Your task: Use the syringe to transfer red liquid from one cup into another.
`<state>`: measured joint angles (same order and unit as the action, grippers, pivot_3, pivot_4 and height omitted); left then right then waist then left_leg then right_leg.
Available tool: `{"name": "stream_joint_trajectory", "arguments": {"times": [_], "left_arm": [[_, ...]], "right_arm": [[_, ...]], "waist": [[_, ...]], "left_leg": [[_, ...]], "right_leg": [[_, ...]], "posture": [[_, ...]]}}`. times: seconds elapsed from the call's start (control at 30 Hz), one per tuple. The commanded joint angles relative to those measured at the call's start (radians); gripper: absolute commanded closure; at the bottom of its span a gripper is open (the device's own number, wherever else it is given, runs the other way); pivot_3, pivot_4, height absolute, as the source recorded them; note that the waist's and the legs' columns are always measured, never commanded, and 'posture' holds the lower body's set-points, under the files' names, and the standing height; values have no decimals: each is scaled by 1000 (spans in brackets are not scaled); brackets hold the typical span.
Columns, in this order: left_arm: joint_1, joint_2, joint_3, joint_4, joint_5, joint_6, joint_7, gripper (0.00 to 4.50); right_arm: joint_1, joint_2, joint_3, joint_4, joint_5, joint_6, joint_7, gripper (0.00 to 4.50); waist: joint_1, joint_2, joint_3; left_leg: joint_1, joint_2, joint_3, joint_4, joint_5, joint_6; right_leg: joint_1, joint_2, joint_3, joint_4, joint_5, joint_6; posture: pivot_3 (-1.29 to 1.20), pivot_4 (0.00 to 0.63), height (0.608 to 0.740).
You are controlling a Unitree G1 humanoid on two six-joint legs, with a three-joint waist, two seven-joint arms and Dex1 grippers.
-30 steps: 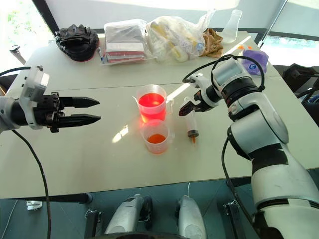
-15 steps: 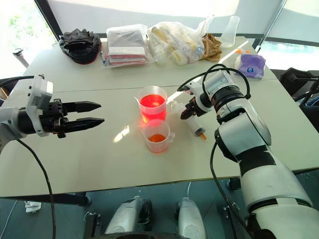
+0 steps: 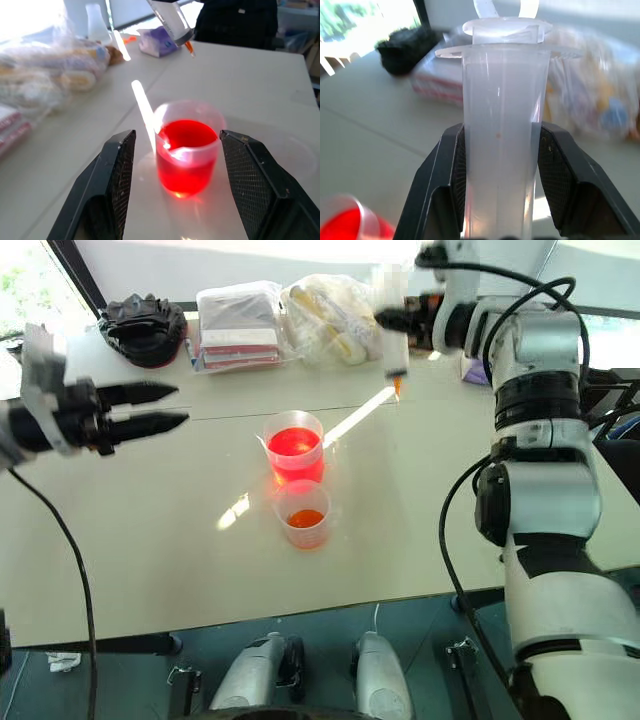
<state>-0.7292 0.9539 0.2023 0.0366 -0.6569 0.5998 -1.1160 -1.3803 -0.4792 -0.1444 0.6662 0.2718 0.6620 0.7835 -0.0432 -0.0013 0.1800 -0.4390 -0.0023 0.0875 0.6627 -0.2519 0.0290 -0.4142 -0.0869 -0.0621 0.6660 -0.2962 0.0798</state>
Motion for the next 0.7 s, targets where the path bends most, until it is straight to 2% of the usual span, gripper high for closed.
{"name": "stream_joint_trajectory", "arguments": {"times": [0.03, 0.13, 0.23, 0.43, 0.7], "left_arm": [[-178, -17, -92, 193, 140, -146, -49, 1695], [-325, -56, -152, 339, 209, -227, -109, 1695], [-433, -89, -181, 461, 256, -289, -162, 1695], [-596, -189, -153, 645, 265, -348, -192, 1695], [-666, -356, -121, 679, 239, -368, -195, 1695]], "right_arm": [[98, 110, -49, -295, 121, -71, -20, 3004], [183, 236, -75, -443, 206, -64, -91, 3004], [267, 298, -45, -542, 238, -65, -108, 3004], [392, 340, 4, -642, 285, -55, -121, 3004], [493, 336, 79, -678, 264, -82, -118, 3004]], "waist": [[-1, -1, 0], [2, -1, 0], [12, -1, 0], [32, -2, 0], [24, -2, 0]], "left_leg": [[0, 0, 0, 0, 0, 0], [0, 0, 0, 2, 1, 1], [-4, 0, 0, 3, 2, 4], [-5, -2, 1, 5, 2, 6], [-5, -2, 0, 6, 2, 7]], "right_leg": [[1, 0, 0, 0, 0, 0], [1, 1, 0, 1, 0, 1], [-1, 2, 0, 1, 2, 3], [-1, 2, 1, 0, 3, 6], [-1, 3, 1, 1, 3, 6]], "posture": [[0, 150, 740], [0, 150, 740], [0, 150, 740], [0, 150, 740], [0, 150, 740]]}}
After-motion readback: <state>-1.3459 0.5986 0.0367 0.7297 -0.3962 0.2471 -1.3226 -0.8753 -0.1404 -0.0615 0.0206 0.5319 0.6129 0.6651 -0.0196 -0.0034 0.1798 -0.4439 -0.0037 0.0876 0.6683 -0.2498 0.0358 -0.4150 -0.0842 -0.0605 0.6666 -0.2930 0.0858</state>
